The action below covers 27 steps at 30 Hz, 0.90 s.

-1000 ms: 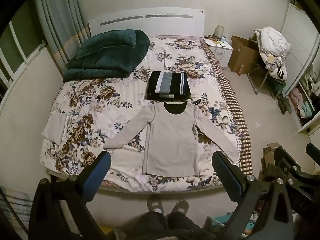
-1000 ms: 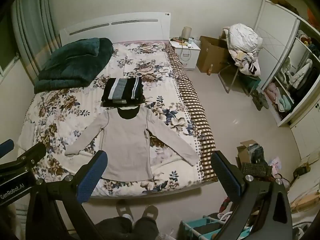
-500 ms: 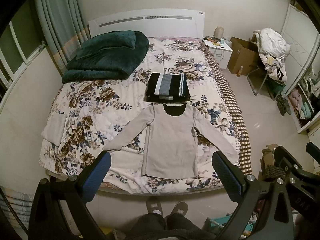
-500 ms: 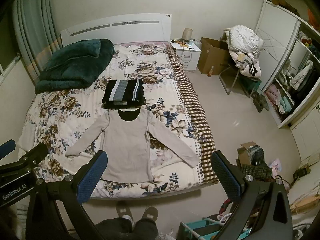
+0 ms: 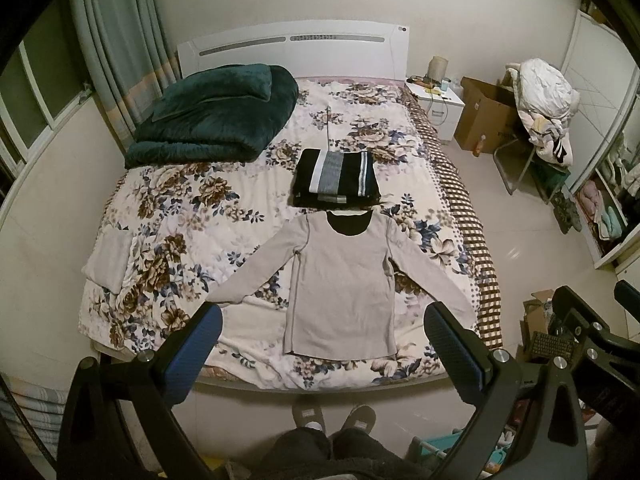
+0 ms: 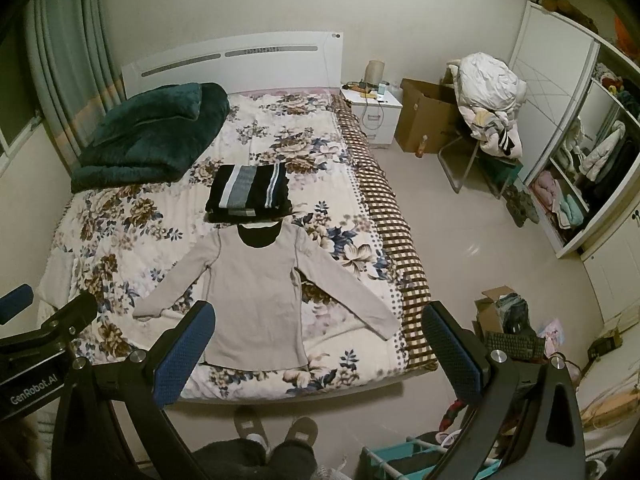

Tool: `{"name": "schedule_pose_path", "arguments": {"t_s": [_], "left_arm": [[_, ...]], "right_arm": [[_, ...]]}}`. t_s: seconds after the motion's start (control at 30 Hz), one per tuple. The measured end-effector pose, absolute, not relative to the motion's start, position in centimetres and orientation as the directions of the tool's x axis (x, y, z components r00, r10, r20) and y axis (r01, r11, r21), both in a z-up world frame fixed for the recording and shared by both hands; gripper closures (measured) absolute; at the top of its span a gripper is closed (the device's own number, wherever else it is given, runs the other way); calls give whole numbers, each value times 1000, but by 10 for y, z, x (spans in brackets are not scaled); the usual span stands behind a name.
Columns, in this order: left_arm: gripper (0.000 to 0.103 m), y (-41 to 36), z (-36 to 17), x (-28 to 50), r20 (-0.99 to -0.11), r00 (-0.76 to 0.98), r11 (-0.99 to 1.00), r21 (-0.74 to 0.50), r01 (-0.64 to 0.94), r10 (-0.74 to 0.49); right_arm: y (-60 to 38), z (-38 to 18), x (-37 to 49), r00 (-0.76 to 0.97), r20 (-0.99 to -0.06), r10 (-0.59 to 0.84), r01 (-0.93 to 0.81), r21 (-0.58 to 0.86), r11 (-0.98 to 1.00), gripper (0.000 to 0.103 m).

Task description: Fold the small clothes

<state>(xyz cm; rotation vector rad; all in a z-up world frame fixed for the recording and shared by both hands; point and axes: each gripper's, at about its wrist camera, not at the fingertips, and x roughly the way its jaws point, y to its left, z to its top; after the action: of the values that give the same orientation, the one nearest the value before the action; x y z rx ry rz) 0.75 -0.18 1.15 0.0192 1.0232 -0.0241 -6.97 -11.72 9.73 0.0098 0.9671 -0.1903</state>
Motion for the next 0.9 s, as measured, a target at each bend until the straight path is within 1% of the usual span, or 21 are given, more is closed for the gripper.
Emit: {"name": "schedule_pose_path", "arguments": {"t_s": [0.1,0.33,0.43,0.9], "left_arm": [[0,-6,19,18,-854,520,1000,3,28,-12],[0,-5,17,15,-852,523,1000,4,29,-12],[0,-5,17,15,-851,525,1000,4,29,-12],[0,-5,18,15,-848,529,1000,0,30,-16]], "right_arm": [[-117,98,-69,555,-816,-159,167,-78,983,0],[-116,100,-69,558,-814,-158,167,-76,983,0],[-112,109,-64,559,-814,-157,167,-74,983,0],[-113,108,-67,565,-811,-155,167,-72,983,0]]}}
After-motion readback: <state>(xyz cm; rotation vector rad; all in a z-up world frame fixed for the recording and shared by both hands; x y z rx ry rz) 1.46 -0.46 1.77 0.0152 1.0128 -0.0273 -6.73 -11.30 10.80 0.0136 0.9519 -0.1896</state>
